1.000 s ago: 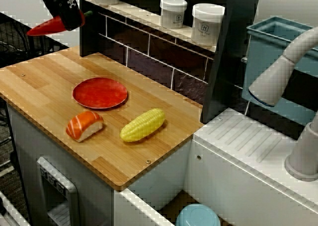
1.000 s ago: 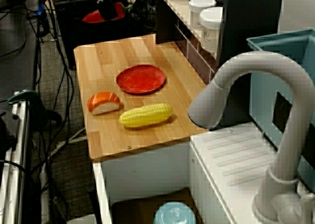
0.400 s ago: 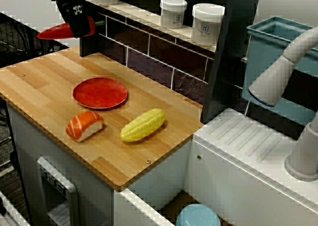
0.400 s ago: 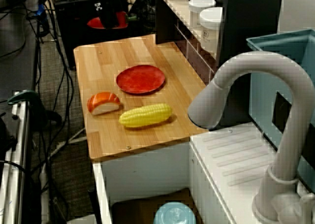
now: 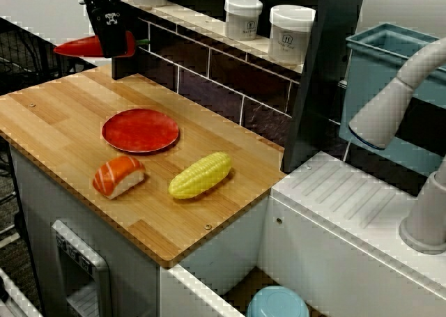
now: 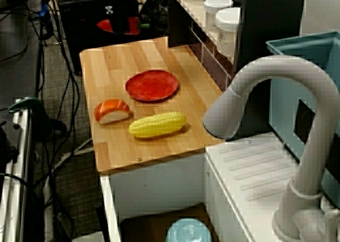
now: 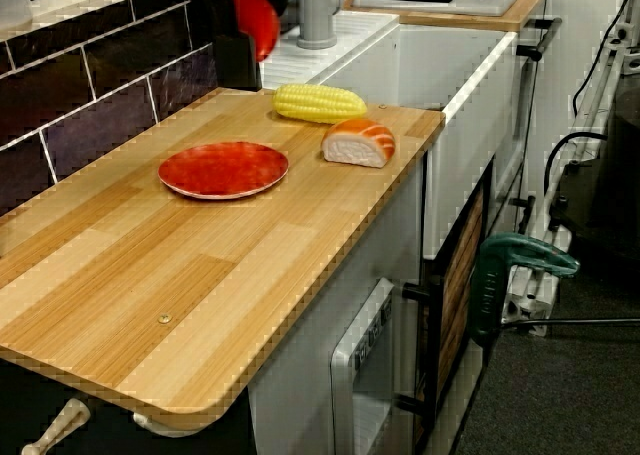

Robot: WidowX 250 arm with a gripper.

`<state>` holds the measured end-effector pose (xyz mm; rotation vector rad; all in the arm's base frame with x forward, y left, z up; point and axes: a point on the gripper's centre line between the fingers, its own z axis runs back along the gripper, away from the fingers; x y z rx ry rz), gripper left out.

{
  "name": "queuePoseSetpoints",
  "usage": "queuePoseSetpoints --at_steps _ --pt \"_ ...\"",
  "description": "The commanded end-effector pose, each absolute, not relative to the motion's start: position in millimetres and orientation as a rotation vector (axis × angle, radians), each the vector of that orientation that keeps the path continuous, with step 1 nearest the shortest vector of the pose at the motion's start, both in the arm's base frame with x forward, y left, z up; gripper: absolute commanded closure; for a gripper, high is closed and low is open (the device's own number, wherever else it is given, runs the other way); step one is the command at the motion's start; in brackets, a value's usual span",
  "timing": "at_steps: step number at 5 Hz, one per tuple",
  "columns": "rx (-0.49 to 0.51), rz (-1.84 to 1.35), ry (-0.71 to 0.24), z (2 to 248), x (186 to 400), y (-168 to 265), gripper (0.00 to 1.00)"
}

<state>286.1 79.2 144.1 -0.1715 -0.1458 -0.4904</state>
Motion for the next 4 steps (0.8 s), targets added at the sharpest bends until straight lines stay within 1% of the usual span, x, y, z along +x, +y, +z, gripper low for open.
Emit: queuePoseSetpoints --at_steps 1,2,3,4 --pt "-0.054 -0.474 -0.191 140.6 286.0 102.3 1.00" --pt "-0.057 -0.482 -0.208 140.6 283.9 92.6 1.00" --pt "-0.056 -0.545 -0.205 134.7 285.0 71.5 1.00" --pt "-0.002 -0.623 -0.183 121.0 293.3 52.6 1.00"
